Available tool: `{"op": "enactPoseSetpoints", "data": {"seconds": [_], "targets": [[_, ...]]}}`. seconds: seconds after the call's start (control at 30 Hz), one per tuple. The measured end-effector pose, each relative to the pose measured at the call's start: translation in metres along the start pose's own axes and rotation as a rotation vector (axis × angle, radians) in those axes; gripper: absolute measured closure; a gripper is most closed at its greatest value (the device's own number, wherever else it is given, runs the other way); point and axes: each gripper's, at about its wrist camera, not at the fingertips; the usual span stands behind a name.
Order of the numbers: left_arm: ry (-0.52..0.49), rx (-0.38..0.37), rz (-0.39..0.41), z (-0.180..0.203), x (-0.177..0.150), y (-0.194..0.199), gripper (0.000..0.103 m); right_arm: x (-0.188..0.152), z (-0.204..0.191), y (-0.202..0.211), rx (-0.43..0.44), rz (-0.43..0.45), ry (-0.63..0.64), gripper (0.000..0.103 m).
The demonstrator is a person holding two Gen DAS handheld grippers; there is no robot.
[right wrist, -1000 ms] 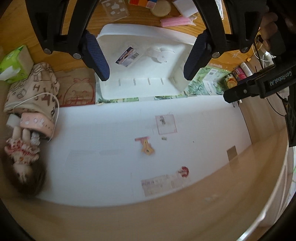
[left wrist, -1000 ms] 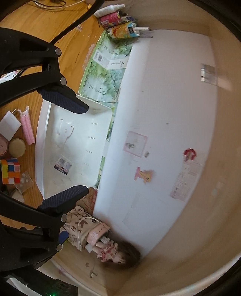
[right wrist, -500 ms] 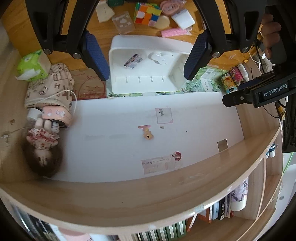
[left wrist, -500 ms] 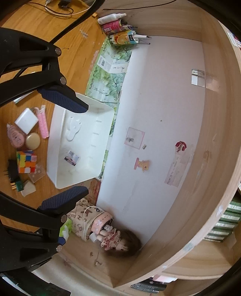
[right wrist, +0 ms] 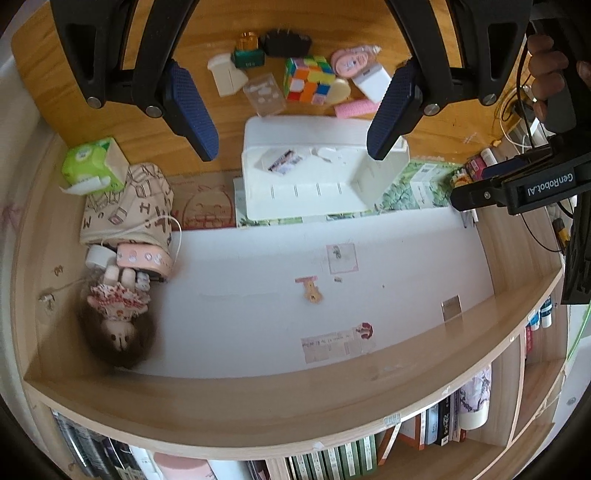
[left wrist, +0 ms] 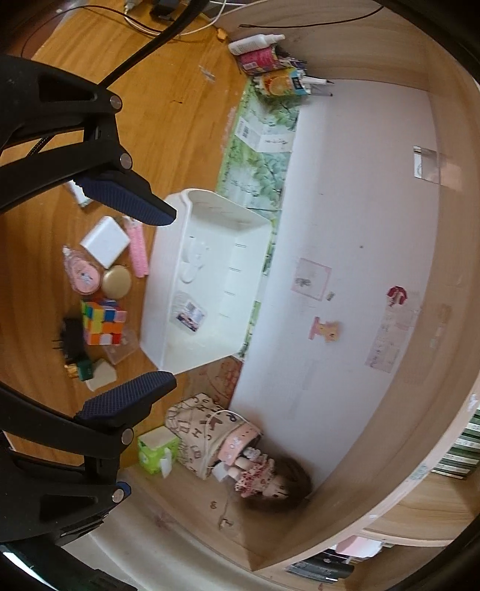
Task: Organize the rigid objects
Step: 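Withdraw both grippers from the bin back toward the desk items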
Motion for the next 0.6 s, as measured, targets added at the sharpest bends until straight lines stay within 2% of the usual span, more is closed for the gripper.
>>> {"op": "enactPoseSetpoints", "data": {"seconds": [0.33,0.6], "targets": [[-0.048,0.006,-0.132,0.004,-0.021,-0.002,0.019,-0.021,0.004,0.003,-0.019,-0.063,-0.027,0.020],[-0.056,-0.002,-0.296,0.004,-0.034,-0.027,0.019,-0.036,0.007,-0.011,-0.035,-0.164,-0.026,0.020]]}}
Point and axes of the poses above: each gripper's, at about its wrist camera, not at the fingertips, and y roughly against the way its jaws point, z to its right, x to its top, and after that the axes turned 1 degree about -x, right-handed
